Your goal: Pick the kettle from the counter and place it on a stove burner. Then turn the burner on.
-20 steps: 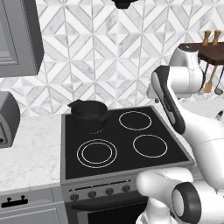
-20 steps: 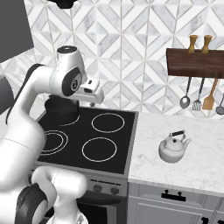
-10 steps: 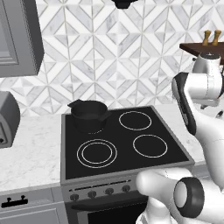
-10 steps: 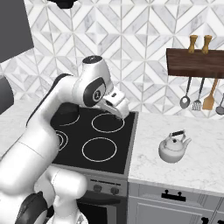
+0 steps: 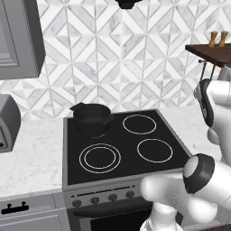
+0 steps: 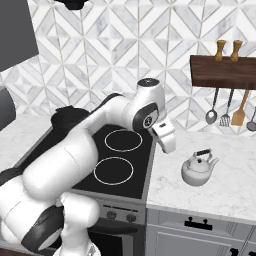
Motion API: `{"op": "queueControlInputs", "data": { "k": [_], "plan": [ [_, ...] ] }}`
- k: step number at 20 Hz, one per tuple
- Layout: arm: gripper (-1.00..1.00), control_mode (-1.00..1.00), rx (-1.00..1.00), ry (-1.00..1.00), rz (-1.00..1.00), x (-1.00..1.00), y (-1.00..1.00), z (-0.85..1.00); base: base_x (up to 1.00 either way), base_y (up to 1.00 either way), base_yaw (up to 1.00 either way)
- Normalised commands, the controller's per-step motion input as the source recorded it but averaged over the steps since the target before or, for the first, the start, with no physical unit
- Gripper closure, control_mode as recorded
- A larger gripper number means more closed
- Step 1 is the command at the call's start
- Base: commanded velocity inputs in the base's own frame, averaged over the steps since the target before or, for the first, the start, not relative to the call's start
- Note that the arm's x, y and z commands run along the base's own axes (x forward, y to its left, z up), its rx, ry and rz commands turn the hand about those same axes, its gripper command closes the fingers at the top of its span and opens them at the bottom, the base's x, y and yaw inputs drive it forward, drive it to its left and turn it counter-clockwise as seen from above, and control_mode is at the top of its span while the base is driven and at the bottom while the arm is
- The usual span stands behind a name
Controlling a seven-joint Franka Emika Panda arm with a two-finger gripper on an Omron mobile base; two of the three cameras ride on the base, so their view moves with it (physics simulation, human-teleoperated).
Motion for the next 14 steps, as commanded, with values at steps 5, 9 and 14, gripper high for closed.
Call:
{"op": "queueControlInputs", "data": {
  "k": [5, 9, 14],
  "plan": [
    [-1.00, -1.00, 0.27, 0.15, -0.16, 0.35, -1.00, -0.40, 0.00, 0.00, 0.00],
    [-1.00, -1.00, 0.20, 0.10, 0.00, 0.31, -1.00, -0.29, 0.00, 0.00, 0.00],
    [-1.00, -1.00, 0.09, 0.03, 0.00, 0.54, -0.46, -0.23, 0.00, 0.00, 0.00]
  ]
}}
